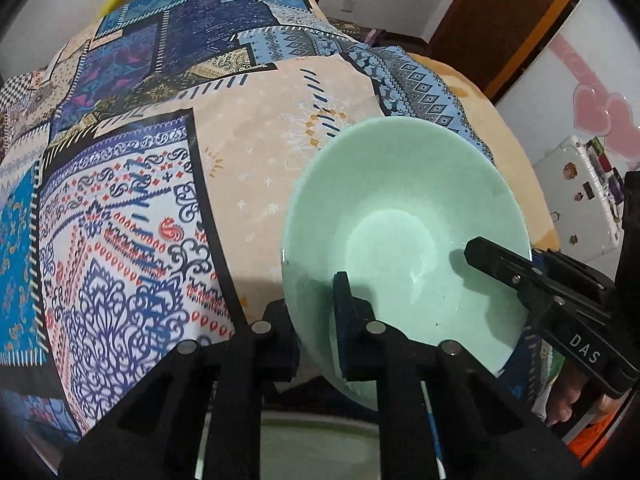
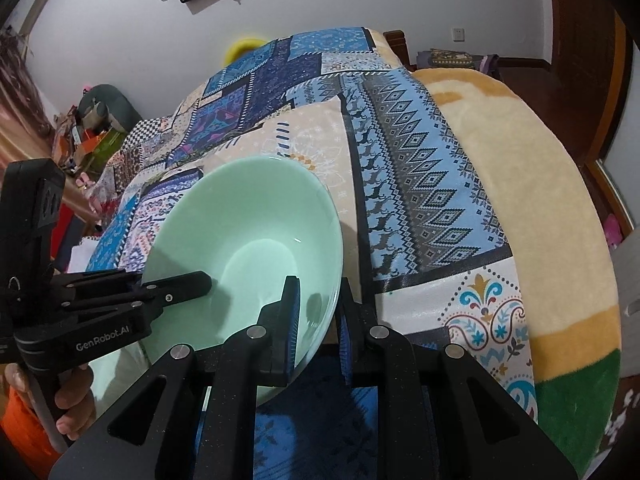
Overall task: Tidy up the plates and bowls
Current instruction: 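Lift the mint-green bowl and carry it toward the nested bowls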
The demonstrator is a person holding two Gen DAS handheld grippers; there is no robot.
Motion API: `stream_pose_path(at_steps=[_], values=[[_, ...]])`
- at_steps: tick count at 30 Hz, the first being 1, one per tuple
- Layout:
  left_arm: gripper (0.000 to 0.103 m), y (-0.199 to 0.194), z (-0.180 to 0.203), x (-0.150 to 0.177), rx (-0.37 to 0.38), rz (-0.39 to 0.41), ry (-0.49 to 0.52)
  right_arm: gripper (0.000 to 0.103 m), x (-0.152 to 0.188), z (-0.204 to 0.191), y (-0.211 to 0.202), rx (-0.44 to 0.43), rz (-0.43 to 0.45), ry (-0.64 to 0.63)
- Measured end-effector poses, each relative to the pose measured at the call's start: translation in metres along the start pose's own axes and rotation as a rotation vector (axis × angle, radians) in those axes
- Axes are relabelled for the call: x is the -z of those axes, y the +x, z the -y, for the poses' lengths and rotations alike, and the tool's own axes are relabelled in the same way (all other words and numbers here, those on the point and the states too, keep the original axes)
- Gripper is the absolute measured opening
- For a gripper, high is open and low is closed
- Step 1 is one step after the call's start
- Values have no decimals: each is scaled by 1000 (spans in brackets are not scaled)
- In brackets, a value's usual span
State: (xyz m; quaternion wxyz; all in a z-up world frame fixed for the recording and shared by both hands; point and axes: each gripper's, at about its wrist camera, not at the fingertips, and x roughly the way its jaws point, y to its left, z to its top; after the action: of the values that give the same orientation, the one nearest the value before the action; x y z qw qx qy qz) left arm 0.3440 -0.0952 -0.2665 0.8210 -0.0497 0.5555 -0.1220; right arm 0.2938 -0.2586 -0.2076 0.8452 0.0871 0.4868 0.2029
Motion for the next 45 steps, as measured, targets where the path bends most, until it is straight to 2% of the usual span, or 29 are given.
stream_pose_path(at_steps=[12,23,36,45], values=[[13,-63,5,31,-41,100,18,16,9,-28,-33,-24,38,-25],[13,-138,-9,63,-76,206,-4,16,12,-80,-60,-66,105,-81],[13,-211,-67,123,-140,283,-96,16,30,-158,-58,-139,109,-188],[13,-236,-116,164,-185,293,-173,16,46,-212,-39,-196,77,-265]])
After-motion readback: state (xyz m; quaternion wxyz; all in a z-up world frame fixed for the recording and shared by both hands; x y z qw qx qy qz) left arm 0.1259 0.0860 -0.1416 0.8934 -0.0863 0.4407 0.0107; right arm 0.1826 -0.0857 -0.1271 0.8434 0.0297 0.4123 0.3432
